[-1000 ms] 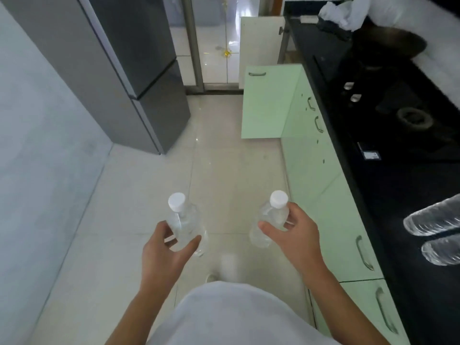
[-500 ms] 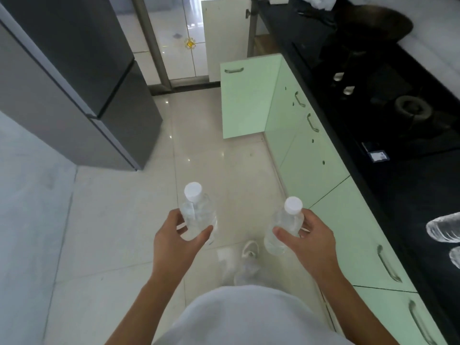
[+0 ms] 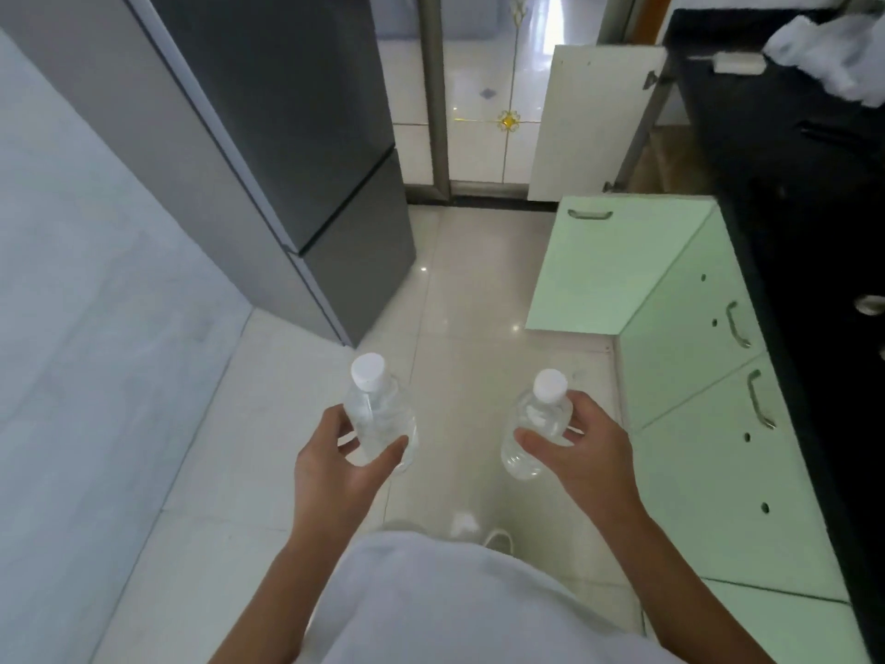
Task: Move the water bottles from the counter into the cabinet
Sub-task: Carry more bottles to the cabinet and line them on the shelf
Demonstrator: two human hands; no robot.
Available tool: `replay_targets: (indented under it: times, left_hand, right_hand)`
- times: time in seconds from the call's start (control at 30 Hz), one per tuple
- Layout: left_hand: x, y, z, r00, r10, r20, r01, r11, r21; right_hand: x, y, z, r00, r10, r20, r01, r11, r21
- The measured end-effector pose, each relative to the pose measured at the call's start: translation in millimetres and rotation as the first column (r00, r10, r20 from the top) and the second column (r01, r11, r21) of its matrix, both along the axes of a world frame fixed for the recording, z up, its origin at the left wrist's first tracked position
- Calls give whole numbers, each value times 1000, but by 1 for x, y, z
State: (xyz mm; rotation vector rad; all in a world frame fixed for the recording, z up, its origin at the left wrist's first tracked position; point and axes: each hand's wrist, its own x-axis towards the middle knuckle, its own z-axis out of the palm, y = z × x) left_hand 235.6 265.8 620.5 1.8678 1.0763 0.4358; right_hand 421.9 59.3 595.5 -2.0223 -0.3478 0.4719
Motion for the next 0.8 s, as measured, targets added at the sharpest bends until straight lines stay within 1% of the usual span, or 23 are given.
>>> replay_targets:
  times: [0.17, 0.27, 0.37, 0.47, 0.57, 0.7, 0.8]
  left_hand:
    - [30, 49, -6, 994, 111, -23, -111, 994, -13]
    - [61, 86, -14, 990, 138, -24, -138, 990, 5]
    - [100, 129, -22, 991, 132, -13, -132, 991, -8]
    - [148, 178, -25, 998, 55, -11, -55, 998, 0]
    - [206, 223, -18, 997, -74, -15, 74, 997, 10]
    - [287, 269, -12, 967, -248, -60, 251, 967, 51]
    - [349, 294, -17, 947, -309, -86, 312, 950, 32]
  right_hand:
    - [64, 82, 10, 994, 105, 33, -106, 994, 12]
    - [101, 130, 7, 990, 132, 47, -133, 991, 12]
    - [135, 169, 1, 991, 126, 32, -127, 992, 8]
    - [171, 199, -2, 997, 80, 13, -80, 996, -30]
    - [204, 218, 0, 1000, -25, 2, 25, 999, -32]
    - [246, 232, 5, 989, -147, -10, 146, 989, -37]
    - [284, 241, 2, 972, -233, -25, 232, 972, -33]
